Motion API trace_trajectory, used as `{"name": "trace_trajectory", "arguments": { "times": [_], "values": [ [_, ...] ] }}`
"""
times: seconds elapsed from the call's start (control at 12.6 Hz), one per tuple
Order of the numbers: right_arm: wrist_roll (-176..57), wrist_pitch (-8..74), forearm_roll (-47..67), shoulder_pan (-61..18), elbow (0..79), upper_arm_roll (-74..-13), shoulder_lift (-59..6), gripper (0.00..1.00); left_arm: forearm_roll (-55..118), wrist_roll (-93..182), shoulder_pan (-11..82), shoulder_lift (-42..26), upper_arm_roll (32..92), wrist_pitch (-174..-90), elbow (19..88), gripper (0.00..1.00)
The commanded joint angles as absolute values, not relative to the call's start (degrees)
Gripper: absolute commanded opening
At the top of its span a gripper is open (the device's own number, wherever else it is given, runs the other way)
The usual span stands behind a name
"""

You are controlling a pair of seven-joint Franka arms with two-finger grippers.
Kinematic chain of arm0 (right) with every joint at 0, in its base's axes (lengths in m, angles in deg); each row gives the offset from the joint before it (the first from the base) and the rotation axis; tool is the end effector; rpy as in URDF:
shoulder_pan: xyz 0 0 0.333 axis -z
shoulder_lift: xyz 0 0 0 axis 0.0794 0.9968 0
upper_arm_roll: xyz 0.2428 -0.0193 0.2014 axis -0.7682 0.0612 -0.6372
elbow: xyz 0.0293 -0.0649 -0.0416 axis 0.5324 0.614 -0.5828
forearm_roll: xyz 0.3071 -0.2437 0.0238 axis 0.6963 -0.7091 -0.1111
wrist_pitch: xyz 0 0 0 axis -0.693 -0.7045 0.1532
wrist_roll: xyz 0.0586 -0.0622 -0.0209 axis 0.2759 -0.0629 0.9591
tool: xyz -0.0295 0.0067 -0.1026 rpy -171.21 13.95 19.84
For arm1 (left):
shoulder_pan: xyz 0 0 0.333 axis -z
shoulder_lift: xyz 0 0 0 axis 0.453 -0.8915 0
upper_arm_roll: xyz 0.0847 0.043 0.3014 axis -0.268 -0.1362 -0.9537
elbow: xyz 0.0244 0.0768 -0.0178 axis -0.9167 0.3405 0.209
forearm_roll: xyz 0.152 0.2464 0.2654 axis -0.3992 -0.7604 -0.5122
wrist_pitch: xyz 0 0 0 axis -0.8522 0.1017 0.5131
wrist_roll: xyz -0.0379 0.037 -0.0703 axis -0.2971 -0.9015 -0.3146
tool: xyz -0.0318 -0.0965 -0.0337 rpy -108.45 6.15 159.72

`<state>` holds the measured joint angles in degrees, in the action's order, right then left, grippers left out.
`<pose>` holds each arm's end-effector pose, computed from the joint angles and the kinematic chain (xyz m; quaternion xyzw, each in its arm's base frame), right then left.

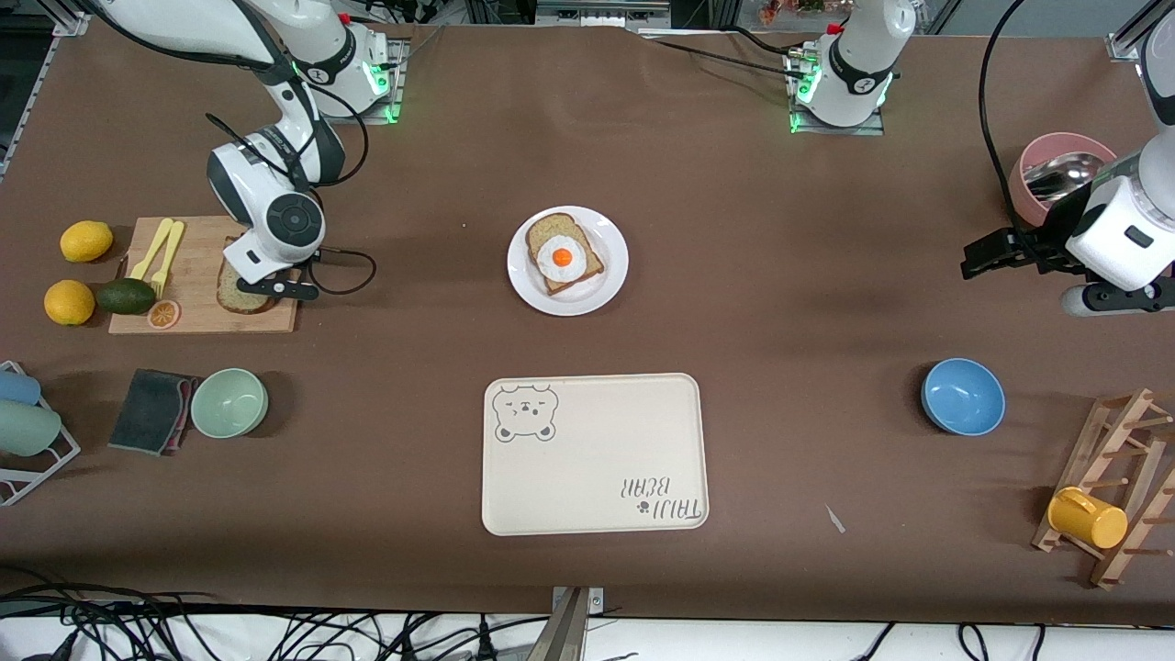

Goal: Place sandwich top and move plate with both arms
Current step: 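Close the right gripper on the bread slice and lift it, then carry the bread slice with the right gripper over the egg plate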

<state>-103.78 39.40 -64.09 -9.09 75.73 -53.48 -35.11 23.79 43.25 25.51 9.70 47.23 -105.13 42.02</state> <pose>0.4559 0.0459 0.1906 0.9495 -0.0202 -0.1256 0.2868 0.5918 -0.0183 0.5657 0.9975 0.0510 -0.0486 0.0102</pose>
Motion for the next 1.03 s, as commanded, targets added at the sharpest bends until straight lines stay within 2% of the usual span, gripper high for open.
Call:
{"name": "trace_trajectory", "arguments": {
  "times": [0.0, 0.16, 0.4, 0.56, 0.8, 0.95],
  "values": [
    [-103.2, 30.2, -60.4, -9.2, 68.4, -58.2, -34.8, 0.0, 23.6, 43.0, 25.1, 9.8, 47.5, -106.2, 42.0, 1.0],
    [-103.2, 25.9, -58.1, -9.2, 63.9, -60.6, -34.7, 0.0, 23.6, 43.0, 25.1, 10.0, 47.5, -106.2, 42.2, 1.0],
    [-103.3, 19.0, -53.0, -10.0, 55.8, -65.1, -34.2, 0.0, 22.9, 43.1, 25.1, 14.3, 47.6, -110.3, 49.1, 1.0],
    [-103.3, 18.2, -50.3, -10.1, 53.5, -69.0, -34.7, 0.0, 22.9, 43.0, 25.2, 15.8, 47.6, -111.3, 51.0, 1.0],
    [-104.2, 19.0, -48.6, -10.4, 49.0, -78.7, -34.3, 0.0, 23.0, 43.2, 25.1, 15.7, 47.3, -111.3, 50.0, 1.0],
    [-104.2, 21.3, -47.4, -15.1, 44.5, -81.3, -31.6, 0.0, 23.2, 43.2, 25.1, 15.3, 47.2, -111.2, 49.2, 1.0]
  ]
}}
